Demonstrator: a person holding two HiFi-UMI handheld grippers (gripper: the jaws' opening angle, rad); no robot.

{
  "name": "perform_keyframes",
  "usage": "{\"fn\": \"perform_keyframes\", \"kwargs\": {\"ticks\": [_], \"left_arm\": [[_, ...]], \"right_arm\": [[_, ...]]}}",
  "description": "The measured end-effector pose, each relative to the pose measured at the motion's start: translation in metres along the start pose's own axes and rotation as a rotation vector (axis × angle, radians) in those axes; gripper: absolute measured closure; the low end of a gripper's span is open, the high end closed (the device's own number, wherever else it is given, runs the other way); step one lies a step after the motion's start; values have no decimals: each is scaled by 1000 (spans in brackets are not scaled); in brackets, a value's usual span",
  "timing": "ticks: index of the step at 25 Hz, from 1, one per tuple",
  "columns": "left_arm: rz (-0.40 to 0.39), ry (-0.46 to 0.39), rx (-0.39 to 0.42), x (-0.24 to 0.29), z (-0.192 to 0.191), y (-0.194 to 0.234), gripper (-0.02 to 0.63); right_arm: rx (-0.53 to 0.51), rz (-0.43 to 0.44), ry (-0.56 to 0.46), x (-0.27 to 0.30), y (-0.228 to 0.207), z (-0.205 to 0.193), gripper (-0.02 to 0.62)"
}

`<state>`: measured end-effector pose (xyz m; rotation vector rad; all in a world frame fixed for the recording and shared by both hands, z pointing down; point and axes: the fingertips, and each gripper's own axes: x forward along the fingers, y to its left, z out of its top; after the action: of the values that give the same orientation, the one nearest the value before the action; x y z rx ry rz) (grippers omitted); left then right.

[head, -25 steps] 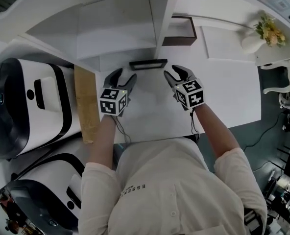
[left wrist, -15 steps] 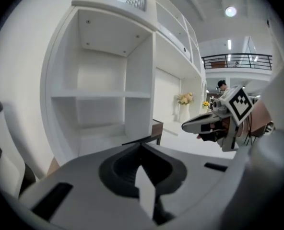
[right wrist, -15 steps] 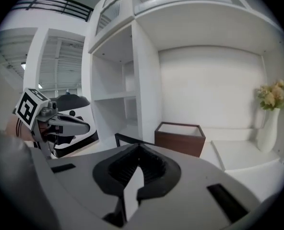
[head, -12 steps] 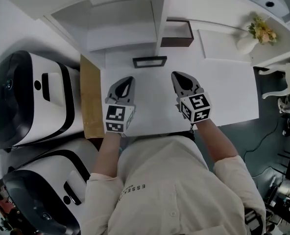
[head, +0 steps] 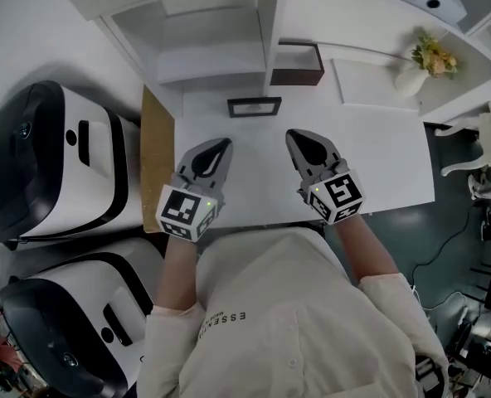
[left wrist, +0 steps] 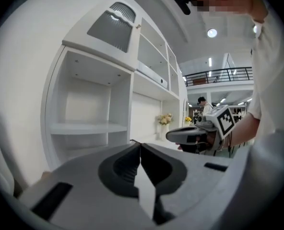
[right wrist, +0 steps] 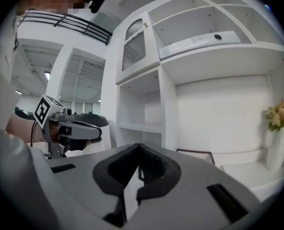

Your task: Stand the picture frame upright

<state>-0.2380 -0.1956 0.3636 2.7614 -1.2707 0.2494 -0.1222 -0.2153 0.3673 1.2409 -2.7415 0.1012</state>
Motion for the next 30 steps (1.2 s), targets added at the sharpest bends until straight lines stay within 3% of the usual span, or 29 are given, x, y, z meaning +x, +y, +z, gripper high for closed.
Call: {"fn": "perform_keyframes", "kwargs": {"ticks": [6,10,30], "left_arm": [[29,-25,-21,-7,3,8,603],[6,-46,-53,-6,7,8,603],[-16,-19,-23,5,6,8,604]], "right_arm": [[-11,-4,-14,-9,3,6,580],[-22,21,-28,-11,5,10,580],[-18,30,-32,0,-5,13,580]]}}
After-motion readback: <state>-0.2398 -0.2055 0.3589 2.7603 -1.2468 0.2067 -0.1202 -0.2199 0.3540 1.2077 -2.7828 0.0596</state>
